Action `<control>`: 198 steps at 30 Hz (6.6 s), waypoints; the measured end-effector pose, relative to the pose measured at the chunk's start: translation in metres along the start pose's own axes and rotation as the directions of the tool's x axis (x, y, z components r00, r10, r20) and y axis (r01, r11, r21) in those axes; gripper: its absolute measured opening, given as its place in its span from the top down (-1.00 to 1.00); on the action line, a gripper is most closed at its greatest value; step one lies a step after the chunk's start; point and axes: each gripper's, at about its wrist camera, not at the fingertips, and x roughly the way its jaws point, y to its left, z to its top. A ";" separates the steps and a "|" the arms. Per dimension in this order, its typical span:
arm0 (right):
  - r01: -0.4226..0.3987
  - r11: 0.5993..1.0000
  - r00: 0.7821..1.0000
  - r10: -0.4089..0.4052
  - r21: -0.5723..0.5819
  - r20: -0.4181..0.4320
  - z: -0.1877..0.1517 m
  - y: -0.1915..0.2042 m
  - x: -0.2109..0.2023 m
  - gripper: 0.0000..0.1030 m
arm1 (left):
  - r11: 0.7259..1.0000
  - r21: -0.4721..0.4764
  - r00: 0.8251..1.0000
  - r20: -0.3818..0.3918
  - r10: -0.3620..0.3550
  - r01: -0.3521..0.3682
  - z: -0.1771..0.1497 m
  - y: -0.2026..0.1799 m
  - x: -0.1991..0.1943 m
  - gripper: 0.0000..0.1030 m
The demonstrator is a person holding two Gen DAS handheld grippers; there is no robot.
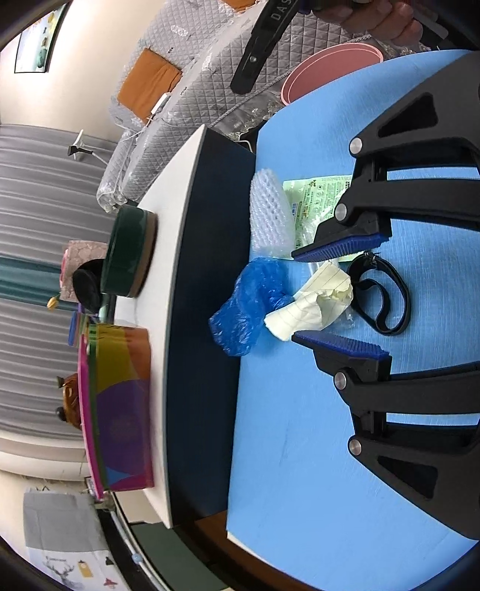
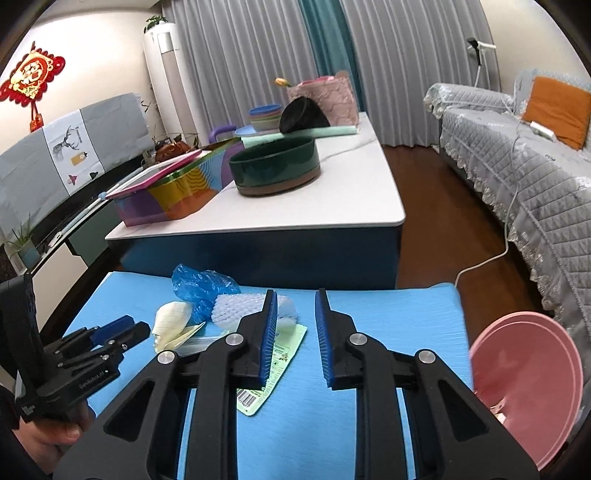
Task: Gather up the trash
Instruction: 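Grasp the cream paper napkin with the left tool while the right tool grasps the white foam net, then carry the napkin and foam net over the pink bin, then open both tools to drop the napkin and foam net into the bin, then move both open tools back over the table, then lower the left tool toward the black rubber band while the right tool approaches the green packet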
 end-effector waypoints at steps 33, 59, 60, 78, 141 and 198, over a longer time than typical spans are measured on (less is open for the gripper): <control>-0.138 0.990 0.972 0.131 -0.021 -0.193 -0.014 0.019 0.087 0.91 | 0.999 -0.026 0.994 -0.105 0.034 -0.037 -0.005 0.007 0.023 0.68; -0.057 0.982 0.998 0.048 -0.178 -0.051 -0.002 0.031 -0.019 0.94 | 0.999 0.048 0.998 0.054 0.014 -0.017 0.007 -0.010 -0.035 0.94; -0.050 0.983 0.998 0.043 -0.179 -0.042 -0.002 0.031 -0.026 0.94 | 0.999 0.052 0.998 0.060 0.011 -0.014 0.006 -0.012 -0.038 0.94; 0.063 0.988 0.997 -0.055 -0.143 0.059 -0.009 0.005 -0.111 0.94 | 0.995 0.093 0.992 0.118 -0.046 0.035 -0.003 -0.044 -0.073 0.94; 0.452 0.849 0.887 -0.460 0.274 -0.039 -0.020 -0.228 -0.140 0.75 | 0.858 0.278 0.902 -0.139 -0.410 0.433 -0.021 -0.319 0.057 0.57; 0.040 0.980 0.996 -0.055 -0.195 -0.073 -0.050 0.041 -0.018 0.64 | 0.995 0.036 0.995 0.014 -0.097 0.096 -0.022 0.014 -0.039 0.55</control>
